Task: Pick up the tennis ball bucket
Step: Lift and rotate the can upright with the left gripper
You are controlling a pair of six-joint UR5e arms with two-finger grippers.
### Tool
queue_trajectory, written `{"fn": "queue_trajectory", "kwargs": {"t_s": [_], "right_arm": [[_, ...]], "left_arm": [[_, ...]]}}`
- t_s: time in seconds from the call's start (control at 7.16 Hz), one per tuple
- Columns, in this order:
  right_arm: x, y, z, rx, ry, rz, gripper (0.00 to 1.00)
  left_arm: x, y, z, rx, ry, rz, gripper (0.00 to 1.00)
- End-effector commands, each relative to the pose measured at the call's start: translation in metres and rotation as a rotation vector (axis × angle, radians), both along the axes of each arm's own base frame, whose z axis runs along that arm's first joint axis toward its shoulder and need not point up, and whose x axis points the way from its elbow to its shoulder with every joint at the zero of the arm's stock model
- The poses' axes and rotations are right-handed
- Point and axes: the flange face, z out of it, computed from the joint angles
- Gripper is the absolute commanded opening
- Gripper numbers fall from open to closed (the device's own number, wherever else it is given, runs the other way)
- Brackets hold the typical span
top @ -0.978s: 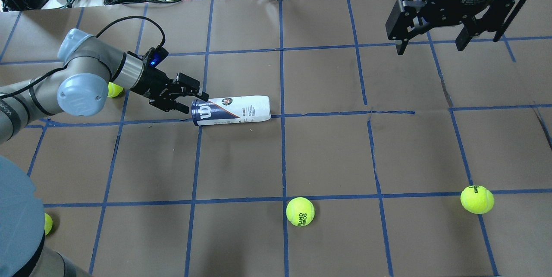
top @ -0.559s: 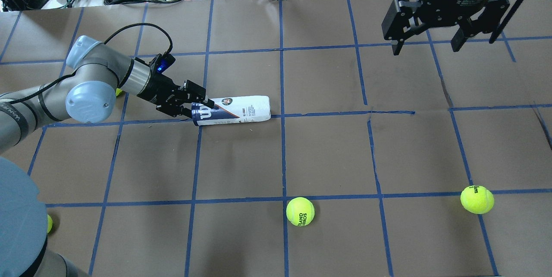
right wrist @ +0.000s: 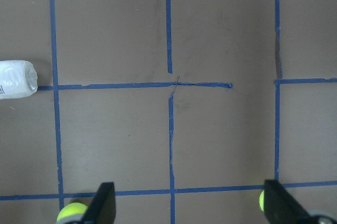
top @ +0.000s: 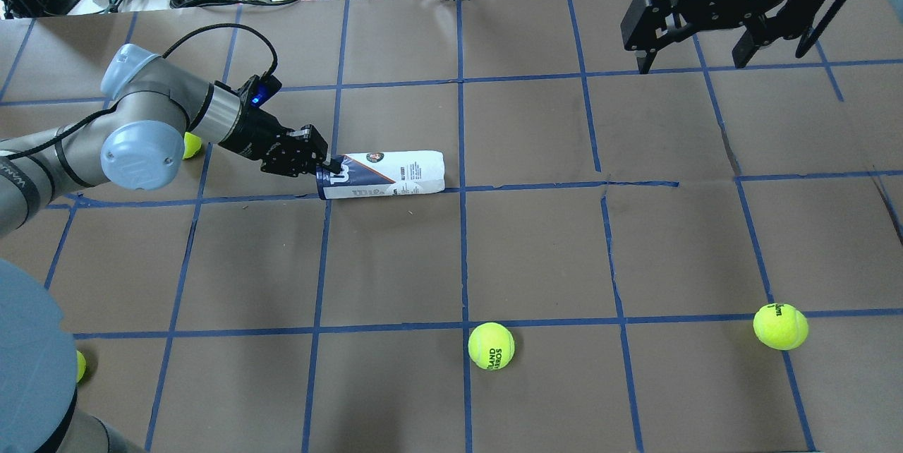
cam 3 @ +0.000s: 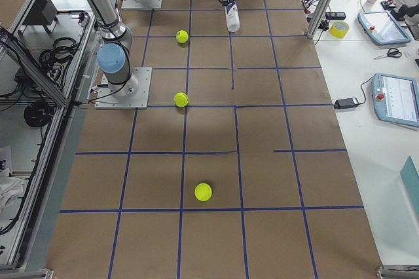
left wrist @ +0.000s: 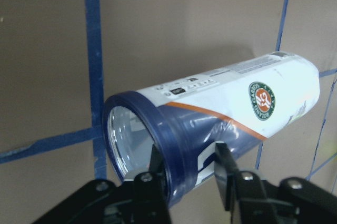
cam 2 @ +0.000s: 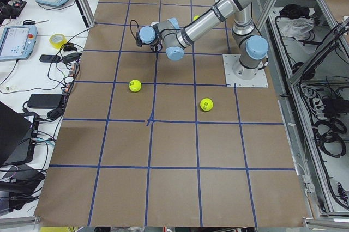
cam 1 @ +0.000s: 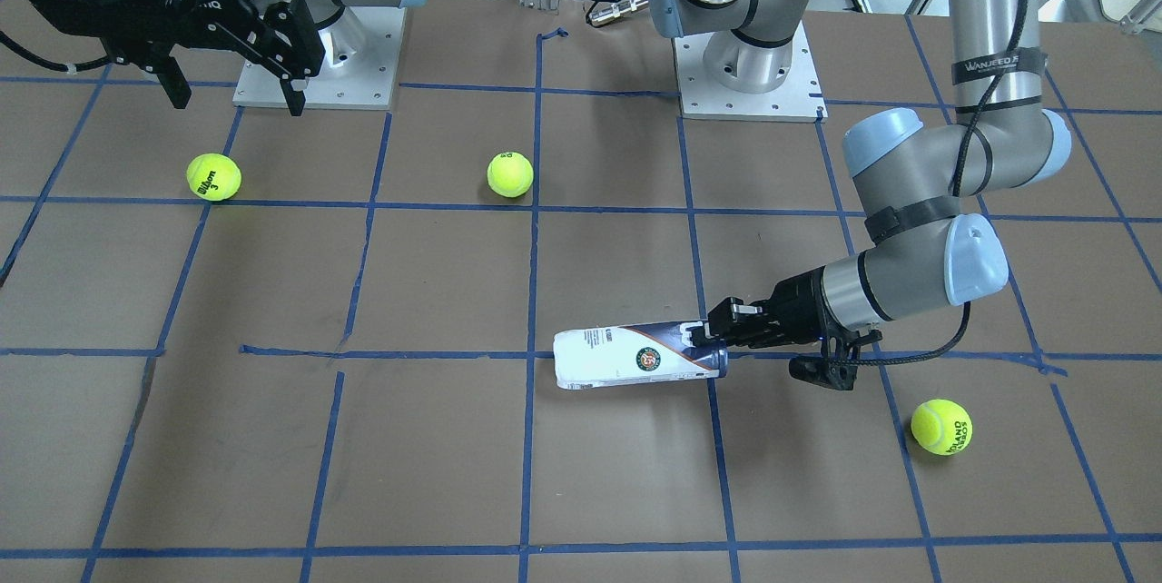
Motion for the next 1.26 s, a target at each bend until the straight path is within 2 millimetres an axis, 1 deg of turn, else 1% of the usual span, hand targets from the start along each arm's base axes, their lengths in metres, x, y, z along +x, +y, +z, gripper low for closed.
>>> {"fn": "queue_trajectory", "kwargs": {"t_s": [0.0, 0.28, 0.42, 0.56, 0.7, 0.98, 1.12], "right_arm": [[-0.001, -0.001, -0.002, 0.003, 0.002, -0.001, 1.0], [-0.002, -0.001, -0.002, 0.003, 0.002, -0.003, 1.0], [-0.002, -0.001, -0.002, 0.003, 0.002, -0.003, 1.0], [-0.002, -0.001, -0.002, 0.003, 0.003, -0.004, 1.0], [-0.002, -0.002, -0.002, 0.003, 0.003, -0.004, 1.0], [-0.002, -0.002, -0.003, 0.004, 0.002, -0.004, 1.0], [-0.003, -0.002, -0.003, 0.004, 0.002, -0.006, 1.0]], "left_arm": [[-0.002, -0.017, 0.033, -0.004, -0.028, 0.046, 0.0], [-0.041, -0.035, 0.09, -0.006, -0.149, 0.069, 0.0], [-0.056, -0.039, 0.119, -0.029, -0.243, 0.032, 0.0], [-0.075, -0.043, 0.151, -0.049, -0.323, 0.024, 0.0], [-0.093, -0.045, 0.167, -0.072, -0.393, 0.021, 0.0], [-0.124, -0.041, 0.178, -0.127, -0.522, -0.023, 0.0], [-0.141, -0.044, 0.181, -0.185, -0.632, -0.051, 0.0]]}}
